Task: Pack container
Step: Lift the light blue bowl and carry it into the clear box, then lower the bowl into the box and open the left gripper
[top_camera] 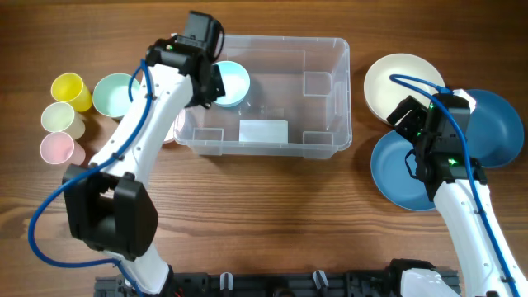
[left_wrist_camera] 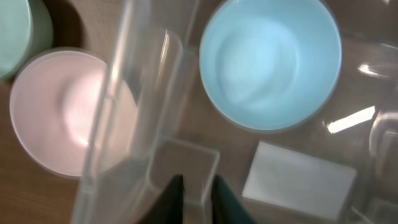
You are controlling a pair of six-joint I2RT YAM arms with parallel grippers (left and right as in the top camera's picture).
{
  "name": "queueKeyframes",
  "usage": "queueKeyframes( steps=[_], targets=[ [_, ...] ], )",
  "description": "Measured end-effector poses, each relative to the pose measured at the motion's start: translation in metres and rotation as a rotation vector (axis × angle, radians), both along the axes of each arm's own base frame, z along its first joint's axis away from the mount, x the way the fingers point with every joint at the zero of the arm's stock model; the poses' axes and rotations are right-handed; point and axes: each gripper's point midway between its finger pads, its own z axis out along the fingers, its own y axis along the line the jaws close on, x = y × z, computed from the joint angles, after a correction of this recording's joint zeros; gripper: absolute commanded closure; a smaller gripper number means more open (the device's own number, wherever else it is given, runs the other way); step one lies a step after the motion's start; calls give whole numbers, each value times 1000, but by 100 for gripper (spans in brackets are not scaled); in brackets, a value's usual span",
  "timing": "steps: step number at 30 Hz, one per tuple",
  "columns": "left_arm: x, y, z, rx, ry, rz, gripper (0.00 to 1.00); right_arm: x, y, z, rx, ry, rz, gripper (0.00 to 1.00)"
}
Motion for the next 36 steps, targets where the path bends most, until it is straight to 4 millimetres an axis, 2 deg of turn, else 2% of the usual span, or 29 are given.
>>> queueKeyframes(
  steps=[2, 8, 11, 15, 36],
  targets=[
    [-13, -9, -1, -4, 39, -9, 96, 0, 0, 0, 0, 0, 0, 0],
    [-31, -34, -4, -9, 82, -62, 96, 0, 0, 0, 0, 0, 0, 0],
    [-43, -36, -6, 3, 124, -73, 96, 0, 0, 0, 0, 0, 0, 0],
    [-60, -29, -8, 31, 195, -69, 96, 0, 0, 0, 0, 0, 0, 0],
    [-65, -27, -8, 36, 214, -58, 96, 0, 0, 0, 0, 0, 0, 0]
  ],
)
